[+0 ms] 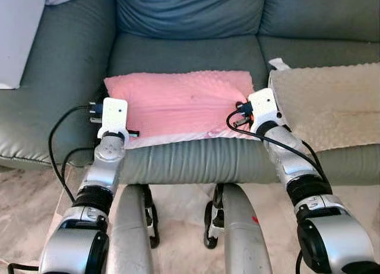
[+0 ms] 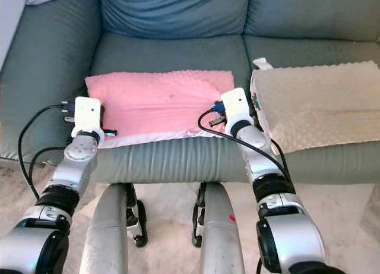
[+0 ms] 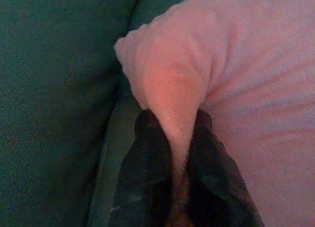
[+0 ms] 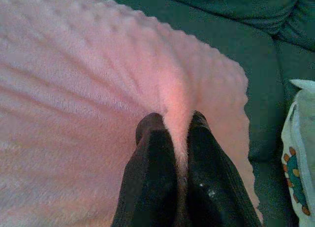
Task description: Move the pillow to the sofa
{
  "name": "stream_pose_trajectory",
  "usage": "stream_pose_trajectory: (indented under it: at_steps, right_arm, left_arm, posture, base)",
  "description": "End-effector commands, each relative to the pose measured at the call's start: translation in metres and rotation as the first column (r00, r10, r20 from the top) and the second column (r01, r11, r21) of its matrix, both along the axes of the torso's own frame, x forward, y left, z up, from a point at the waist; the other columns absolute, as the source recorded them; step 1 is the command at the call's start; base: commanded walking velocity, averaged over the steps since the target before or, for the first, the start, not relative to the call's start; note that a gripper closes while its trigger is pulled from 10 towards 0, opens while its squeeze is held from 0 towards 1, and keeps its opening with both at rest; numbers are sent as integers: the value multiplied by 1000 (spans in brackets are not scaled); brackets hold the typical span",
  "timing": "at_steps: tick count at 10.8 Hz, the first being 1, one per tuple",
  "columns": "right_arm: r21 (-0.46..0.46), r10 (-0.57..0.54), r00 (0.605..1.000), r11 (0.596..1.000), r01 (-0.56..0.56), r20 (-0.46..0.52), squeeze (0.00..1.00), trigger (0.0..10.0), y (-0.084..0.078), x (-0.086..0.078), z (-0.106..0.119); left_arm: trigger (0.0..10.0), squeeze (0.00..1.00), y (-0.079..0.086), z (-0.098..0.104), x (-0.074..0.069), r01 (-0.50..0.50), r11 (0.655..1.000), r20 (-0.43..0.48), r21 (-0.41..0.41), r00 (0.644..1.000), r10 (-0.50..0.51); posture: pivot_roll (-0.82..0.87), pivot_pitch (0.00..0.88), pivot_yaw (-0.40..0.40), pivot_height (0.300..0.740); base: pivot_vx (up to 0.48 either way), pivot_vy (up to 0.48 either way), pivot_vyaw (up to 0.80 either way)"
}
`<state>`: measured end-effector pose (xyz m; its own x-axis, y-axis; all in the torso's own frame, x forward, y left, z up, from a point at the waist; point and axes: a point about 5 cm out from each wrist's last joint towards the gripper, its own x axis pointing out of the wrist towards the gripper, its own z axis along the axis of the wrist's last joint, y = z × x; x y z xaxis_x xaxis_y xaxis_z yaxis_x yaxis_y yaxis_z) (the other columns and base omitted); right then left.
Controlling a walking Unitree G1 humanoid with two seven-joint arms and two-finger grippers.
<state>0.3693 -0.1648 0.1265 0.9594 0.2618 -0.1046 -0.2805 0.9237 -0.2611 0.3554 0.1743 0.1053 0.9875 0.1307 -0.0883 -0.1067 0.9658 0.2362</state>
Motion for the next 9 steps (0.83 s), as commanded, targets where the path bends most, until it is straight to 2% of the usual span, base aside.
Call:
stream_pose_trajectory:
  at_steps: [1,2,4,7,9]
  right_arm:
    - [-5,-104,994,995,104,-21,969,10000,-24,-3,-7]
    - [0,-107,994,994,107,-19,1000,10000,-24,-3,-7]
    - [1,-106,994,994,106,-16,1000,10000,-20,-1,-8]
    - [0,-122,992,992,122,-15,1000,10000,-20,-2,-10]
    - [14,-138,990,990,138,-5,1000,10000,-21,-2,-8]
  left_arm:
    - [10000,1000,16,-16,-10,-69,998,-56,1,996,69]
    - [10000,1000,16,-16,-10,-66,998,-58,-6,996,66]
    - [10000,1000,12,-19,-12,-52,998,-65,-35,997,50]
    - [10000,1000,7,-23,-16,-18,1000,-92,-24,996,16]
    - [10000,1000,3,-28,-21,46,999,-120,4,992,-45]
  posture:
    - [-39,384,-23,625]
    - [-36,384,-23,625]
    - [-33,380,-22,625]
    - [-36,373,-19,625]
    - [-41,370,-20,625]
  base:
    - [0,0,0]
    - [0,0,0]
    - [0,0,0]
    - [0,0,0]
    - [0,0,0]
